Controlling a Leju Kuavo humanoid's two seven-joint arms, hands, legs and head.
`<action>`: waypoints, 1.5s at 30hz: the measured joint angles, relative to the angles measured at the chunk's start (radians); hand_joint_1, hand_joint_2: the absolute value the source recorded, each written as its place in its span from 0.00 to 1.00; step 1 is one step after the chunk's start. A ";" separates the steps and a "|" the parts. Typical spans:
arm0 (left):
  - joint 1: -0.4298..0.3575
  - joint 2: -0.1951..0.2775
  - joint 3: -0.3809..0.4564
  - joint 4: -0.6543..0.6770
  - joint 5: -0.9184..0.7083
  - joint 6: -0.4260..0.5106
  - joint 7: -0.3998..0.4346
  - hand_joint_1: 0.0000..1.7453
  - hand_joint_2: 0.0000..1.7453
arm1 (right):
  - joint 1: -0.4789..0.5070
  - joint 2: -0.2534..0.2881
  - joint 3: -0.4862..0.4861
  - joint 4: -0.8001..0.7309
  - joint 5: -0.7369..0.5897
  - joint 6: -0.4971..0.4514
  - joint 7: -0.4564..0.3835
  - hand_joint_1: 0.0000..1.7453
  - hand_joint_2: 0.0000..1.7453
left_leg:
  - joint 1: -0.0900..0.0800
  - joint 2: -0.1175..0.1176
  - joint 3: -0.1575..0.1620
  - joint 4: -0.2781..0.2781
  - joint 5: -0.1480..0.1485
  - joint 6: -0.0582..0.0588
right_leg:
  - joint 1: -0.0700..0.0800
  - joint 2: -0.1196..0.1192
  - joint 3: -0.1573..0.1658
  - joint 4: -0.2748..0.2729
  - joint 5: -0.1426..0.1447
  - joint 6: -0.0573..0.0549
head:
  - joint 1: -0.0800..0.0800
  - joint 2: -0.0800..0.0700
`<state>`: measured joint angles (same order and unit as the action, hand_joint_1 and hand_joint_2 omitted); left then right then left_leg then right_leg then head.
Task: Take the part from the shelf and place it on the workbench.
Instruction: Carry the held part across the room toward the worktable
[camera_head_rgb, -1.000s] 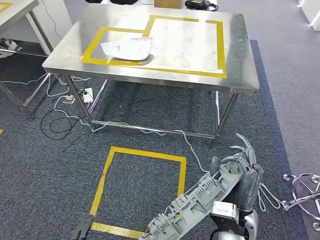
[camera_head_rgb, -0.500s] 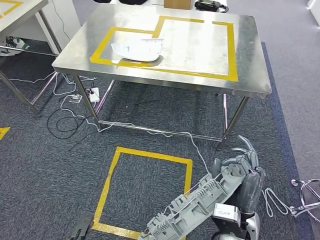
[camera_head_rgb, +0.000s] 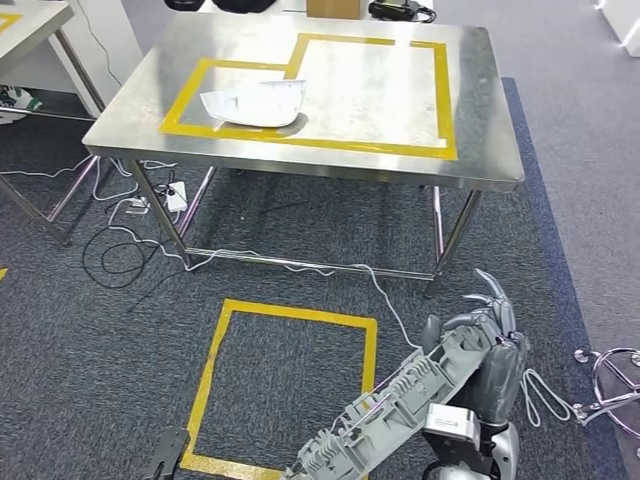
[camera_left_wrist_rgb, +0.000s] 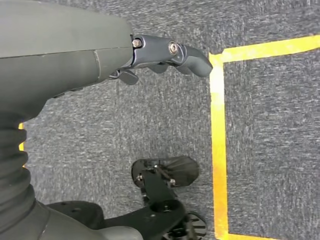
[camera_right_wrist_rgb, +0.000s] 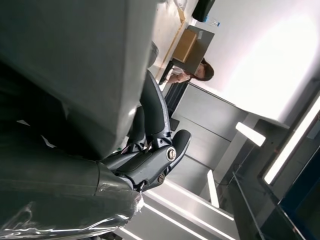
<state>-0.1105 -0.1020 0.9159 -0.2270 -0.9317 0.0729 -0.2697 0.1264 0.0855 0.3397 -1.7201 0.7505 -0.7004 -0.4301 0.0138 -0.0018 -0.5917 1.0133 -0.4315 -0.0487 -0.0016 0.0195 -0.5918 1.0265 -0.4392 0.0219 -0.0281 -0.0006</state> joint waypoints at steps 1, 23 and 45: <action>0.000 -0.001 0.000 0.000 0.000 0.000 0.000 0.00 1.00 | 0.000 0.000 0.000 0.000 0.000 0.000 0.000 1.00 1.00 | -0.001 -0.001 0.003 -0.010 -0.004 0.008 | 0.002 0.001 -0.001 0.000 -0.001 0.005 | 0.001 0.000; -0.003 0.000 0.000 0.000 0.000 0.000 0.000 0.00 1.00 | -0.005 0.000 0.004 0.000 0.000 0.000 0.001 1.00 1.00 | -0.001 0.000 -0.076 0.191 -0.130 -0.008 | -0.006 -0.011 -0.009 0.000 0.007 -0.018 | 0.008 0.000; -0.006 0.002 0.000 0.000 0.000 0.000 -0.001 0.00 1.00 | -0.016 0.000 0.014 0.006 -0.004 0.000 0.006 1.00 1.00 | -0.001 -0.002 0.028 -0.017 -0.018 0.028 | -0.001 -0.014 -0.023 0.033 0.007 0.024 | 0.020 0.000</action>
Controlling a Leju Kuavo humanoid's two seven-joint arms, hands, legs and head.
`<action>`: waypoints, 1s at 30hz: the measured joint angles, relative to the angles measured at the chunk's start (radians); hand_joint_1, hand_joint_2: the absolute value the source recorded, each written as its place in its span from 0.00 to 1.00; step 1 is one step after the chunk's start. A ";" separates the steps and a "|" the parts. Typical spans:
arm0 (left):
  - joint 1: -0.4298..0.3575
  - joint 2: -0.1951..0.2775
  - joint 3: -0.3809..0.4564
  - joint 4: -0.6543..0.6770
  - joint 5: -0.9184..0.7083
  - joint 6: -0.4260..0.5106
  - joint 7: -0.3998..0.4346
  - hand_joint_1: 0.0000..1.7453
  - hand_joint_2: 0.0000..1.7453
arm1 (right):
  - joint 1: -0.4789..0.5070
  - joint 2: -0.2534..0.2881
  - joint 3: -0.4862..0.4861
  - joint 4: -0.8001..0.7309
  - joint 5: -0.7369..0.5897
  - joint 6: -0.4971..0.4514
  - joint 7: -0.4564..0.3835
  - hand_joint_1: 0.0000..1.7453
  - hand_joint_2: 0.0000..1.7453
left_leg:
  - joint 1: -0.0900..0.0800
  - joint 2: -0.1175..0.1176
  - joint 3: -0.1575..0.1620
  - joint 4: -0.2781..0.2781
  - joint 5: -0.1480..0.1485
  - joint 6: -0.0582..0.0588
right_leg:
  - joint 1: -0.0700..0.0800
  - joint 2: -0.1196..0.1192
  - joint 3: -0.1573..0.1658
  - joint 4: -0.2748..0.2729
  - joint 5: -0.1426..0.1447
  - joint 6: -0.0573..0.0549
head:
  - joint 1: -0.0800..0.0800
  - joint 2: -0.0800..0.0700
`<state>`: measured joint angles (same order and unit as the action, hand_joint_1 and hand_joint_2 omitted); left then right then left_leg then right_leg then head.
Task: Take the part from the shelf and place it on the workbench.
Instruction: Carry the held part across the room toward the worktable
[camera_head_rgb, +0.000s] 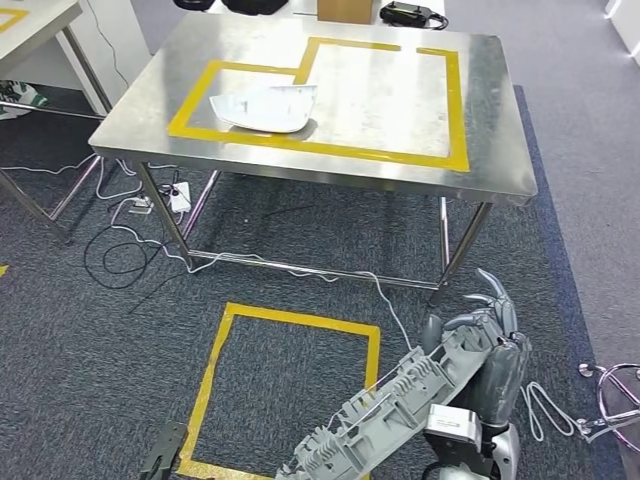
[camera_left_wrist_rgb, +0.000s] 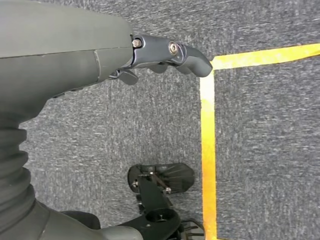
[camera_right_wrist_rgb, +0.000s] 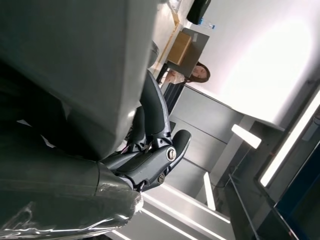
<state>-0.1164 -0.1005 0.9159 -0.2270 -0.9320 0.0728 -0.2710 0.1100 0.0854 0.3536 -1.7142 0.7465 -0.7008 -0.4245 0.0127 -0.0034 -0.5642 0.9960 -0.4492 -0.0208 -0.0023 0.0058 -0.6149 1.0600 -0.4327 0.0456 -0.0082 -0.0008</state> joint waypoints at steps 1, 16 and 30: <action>0.000 0.000 0.000 0.000 0.000 0.000 -0.001 0.00 1.00 | -0.001 0.000 0.000 0.000 0.000 0.000 -0.001 1.00 1.00 | -0.002 0.000 0.001 0.000 -0.001 -0.005 | 0.001 0.000 0.012 -0.024 0.002 -0.005 | -0.001 0.000; -0.001 0.001 0.000 0.000 0.000 0.000 -0.002 0.00 1.00 | -0.002 0.000 0.001 0.000 -0.001 0.000 -0.006 1.00 1.00 | -0.002 0.001 -0.048 0.021 0.036 -0.023 | 0.006 0.010 0.045 -0.033 -0.031 -0.032 | -0.013 0.000; 0.002 0.000 0.000 0.000 0.000 0.001 -0.002 0.00 1.00 | -0.003 0.000 0.001 0.000 -0.001 0.000 -0.004 1.00 1.00 | 0.000 -0.002 0.011 0.000 -0.014 0.003 | 0.000 0.003 -0.030 0.042 -0.003 0.001 | 0.002 0.000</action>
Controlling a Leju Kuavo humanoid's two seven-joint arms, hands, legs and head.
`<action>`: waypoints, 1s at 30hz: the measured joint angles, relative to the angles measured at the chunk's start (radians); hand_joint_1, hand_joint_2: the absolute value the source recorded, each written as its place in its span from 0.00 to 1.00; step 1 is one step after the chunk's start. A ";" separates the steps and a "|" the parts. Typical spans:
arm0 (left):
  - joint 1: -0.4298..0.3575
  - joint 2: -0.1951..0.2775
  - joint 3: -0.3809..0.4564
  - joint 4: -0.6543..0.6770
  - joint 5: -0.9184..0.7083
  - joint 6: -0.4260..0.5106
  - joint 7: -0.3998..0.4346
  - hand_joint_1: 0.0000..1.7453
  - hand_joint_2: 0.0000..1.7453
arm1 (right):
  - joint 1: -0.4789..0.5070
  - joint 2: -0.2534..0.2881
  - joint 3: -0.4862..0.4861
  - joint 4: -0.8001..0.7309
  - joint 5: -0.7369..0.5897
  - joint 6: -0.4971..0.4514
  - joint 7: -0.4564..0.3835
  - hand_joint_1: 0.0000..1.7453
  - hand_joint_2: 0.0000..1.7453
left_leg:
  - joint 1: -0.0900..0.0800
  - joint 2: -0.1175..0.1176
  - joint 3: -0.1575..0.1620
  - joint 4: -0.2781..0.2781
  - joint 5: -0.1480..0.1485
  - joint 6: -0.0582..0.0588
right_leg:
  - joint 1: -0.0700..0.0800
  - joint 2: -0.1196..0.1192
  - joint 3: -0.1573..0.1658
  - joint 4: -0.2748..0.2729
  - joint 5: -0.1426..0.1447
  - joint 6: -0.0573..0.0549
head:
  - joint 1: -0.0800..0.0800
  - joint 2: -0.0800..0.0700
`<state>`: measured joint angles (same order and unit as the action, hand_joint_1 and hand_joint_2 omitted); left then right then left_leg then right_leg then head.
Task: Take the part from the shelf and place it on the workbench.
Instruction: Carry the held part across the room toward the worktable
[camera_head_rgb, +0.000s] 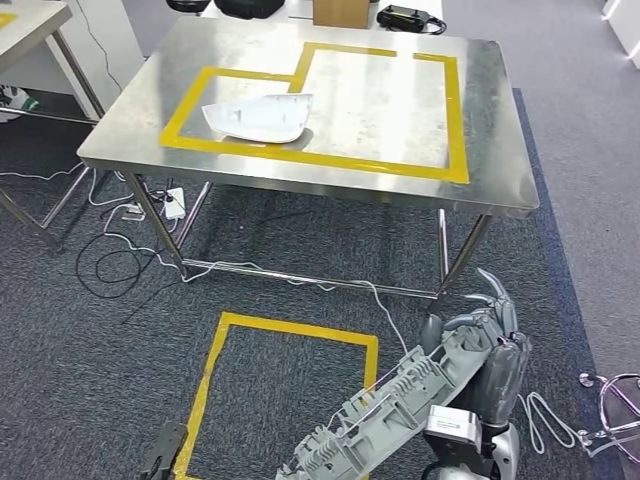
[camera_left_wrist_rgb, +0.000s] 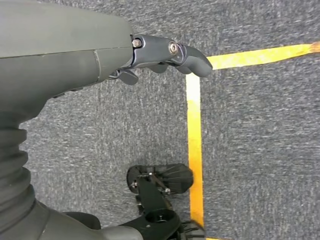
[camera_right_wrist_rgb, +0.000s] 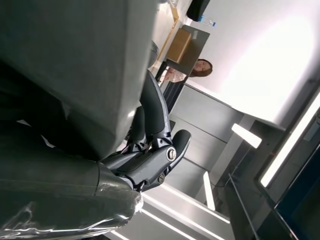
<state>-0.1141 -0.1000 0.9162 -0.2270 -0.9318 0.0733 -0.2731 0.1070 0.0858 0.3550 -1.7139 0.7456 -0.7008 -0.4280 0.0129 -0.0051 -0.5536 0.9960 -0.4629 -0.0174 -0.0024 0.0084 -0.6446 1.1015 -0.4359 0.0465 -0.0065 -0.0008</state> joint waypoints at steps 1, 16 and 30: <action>-0.001 0.000 0.000 0.000 0.000 0.000 0.000 0.00 1.00 | -0.002 0.000 0.000 0.000 0.000 0.000 0.000 1.00 1.00 | -0.002 -0.001 0.002 0.000 -0.003 -0.006 | 0.001 0.000 0.019 -0.041 0.011 -0.005 | -0.001 0.000; -0.005 0.000 0.000 0.000 -0.002 0.001 0.000 0.00 1.00 | -0.007 0.000 0.002 0.003 0.000 0.000 0.000 1.00 1.00 | 0.005 0.002 -0.071 0.046 0.045 -0.044 | -0.003 0.006 0.085 -0.076 -0.037 -0.026 | -0.022 0.000; -0.003 -0.001 0.000 0.000 0.000 0.001 0.000 0.00 1.00 | -0.011 0.000 0.006 0.005 -0.001 0.000 0.001 1.00 1.00 | -0.003 -0.006 0.010 0.010 -0.016 0.008 | 0.006 -0.001 -0.012 0.021 -0.010 -0.015 | -0.008 0.000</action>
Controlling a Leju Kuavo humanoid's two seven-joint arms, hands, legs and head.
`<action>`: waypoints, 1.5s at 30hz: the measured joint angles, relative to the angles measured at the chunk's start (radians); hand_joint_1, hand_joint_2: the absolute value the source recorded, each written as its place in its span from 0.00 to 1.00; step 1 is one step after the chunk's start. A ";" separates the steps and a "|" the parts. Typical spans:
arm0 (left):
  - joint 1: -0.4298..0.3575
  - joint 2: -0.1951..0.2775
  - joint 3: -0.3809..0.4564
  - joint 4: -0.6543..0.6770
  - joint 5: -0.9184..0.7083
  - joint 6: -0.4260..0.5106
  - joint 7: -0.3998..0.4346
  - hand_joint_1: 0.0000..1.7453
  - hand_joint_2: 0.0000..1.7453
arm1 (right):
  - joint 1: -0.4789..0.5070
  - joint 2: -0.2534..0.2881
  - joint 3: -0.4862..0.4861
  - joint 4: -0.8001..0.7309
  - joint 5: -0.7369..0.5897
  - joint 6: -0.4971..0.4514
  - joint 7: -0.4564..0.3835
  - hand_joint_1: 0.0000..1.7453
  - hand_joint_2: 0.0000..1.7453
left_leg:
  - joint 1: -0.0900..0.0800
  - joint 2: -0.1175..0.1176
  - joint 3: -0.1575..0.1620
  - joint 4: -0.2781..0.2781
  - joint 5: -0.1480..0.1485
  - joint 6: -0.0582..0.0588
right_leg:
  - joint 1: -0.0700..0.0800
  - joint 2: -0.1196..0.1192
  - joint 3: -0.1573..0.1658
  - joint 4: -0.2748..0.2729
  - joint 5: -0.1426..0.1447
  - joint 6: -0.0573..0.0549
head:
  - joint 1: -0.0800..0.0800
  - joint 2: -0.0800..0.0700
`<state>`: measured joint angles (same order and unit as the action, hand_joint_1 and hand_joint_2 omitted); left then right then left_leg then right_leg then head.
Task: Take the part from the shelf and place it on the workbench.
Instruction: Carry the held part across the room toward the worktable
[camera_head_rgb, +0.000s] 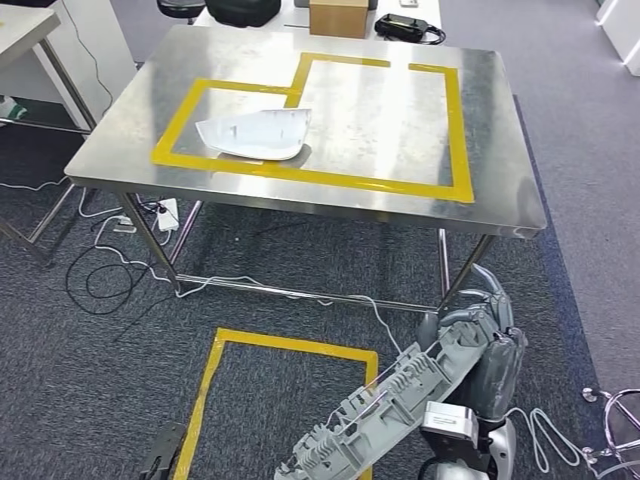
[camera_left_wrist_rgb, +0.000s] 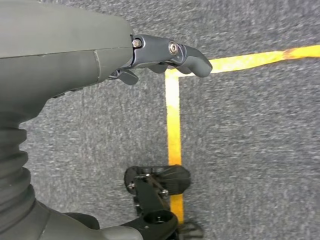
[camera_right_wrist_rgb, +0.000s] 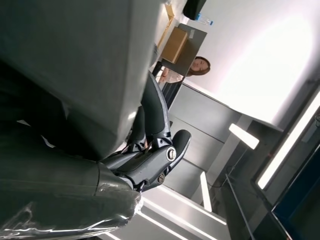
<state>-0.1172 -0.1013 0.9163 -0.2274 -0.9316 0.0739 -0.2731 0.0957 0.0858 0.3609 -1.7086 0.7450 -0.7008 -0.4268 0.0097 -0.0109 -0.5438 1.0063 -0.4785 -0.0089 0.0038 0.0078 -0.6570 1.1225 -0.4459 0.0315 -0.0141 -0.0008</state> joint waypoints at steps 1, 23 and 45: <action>-0.001 0.000 0.000 0.000 0.000 0.000 0.000 0.00 1.00 | -0.001 0.000 0.001 0.000 0.000 0.000 0.000 1.00 1.00 | -0.002 -0.001 0.005 0.000 -0.005 -0.004 | 0.002 0.000 0.022 -0.051 0.021 -0.005 | 0.000 0.000; 0.001 -0.004 0.000 0.001 0.003 -0.001 0.000 0.00 1.00 | -0.003 0.000 0.003 0.002 0.000 0.000 0.000 1.00 1.00 | 0.010 0.002 -0.056 0.001 0.040 -0.002 | -0.004 0.001 0.072 -0.014 -0.092 0.016 | -0.005 0.000; -0.003 -0.006 0.000 0.001 0.003 -0.001 0.000 0.00 1.00 | -0.007 0.000 0.003 0.002 0.000 0.000 0.001 1.00 1.00 | 0.006 0.002 -0.127 0.155 0.008 -0.052 | -0.009 0.004 0.102 -0.114 -0.013 -0.023 | -0.011 0.000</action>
<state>-0.1202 -0.1077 0.9163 -0.2266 -0.9285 0.0725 -0.2731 0.0883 0.0858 0.3635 -1.7065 0.7450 -0.7007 -0.4261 0.0154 -0.0087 -0.6708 1.1609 -0.4707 -0.0606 -0.0052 0.0117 -0.5550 1.0085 -0.4592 0.0084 -0.0252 -0.0008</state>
